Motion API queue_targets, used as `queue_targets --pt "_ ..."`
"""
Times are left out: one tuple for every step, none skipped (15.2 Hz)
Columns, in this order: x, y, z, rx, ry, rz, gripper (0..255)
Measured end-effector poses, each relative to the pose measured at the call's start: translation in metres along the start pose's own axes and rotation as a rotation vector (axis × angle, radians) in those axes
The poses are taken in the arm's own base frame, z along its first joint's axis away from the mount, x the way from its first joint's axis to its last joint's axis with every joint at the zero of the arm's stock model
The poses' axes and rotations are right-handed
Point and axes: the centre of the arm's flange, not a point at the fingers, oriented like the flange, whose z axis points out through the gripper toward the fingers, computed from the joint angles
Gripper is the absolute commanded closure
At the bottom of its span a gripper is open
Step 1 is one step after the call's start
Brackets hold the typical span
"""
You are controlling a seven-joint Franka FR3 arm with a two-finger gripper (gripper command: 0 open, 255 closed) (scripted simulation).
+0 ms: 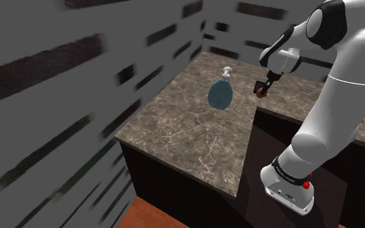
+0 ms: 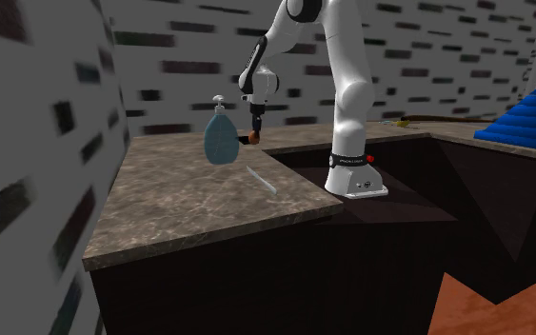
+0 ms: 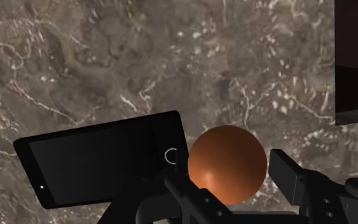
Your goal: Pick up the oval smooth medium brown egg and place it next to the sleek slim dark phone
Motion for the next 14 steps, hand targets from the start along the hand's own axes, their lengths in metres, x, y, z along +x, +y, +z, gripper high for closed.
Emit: queue_targets --pt "0.0 0.0 0.001 0.0 0.0 0.0 255" --pt "0.0 0.0 0.002 0.0 0.0 0.0 255" --pt "0.0 0.0 0.002 0.0 0.0 0.0 255" --pt "0.0 0.0 0.002 0.0 0.0 0.0 255" --pt "0.0 0.0 0.003 0.0 0.0 0.0 255" --pt "0.0 0.0 0.003 0.0 0.0 0.0 0" --pt "0.0 0.0 0.003 0.0 0.0 0.0 0" --pt "0.0 0.0 0.003 0.0 0.0 0.0 0" --pt "0.0 0.0 0.002 0.0 0.0 0.0 0" --pt "0.0 0.0 0.002 0.0 0.0 0.0 0" --pt "0.0 0.0 0.003 0.0 0.0 0.0 0" --pt "0.0 0.0 0.002 0.0 0.0 0.0 0" --pt "0.001 0.0 -0.004 0.0 0.001 0.001 0" --pt "0.001 -0.001 -0.014 0.0 0.002 0.001 0"
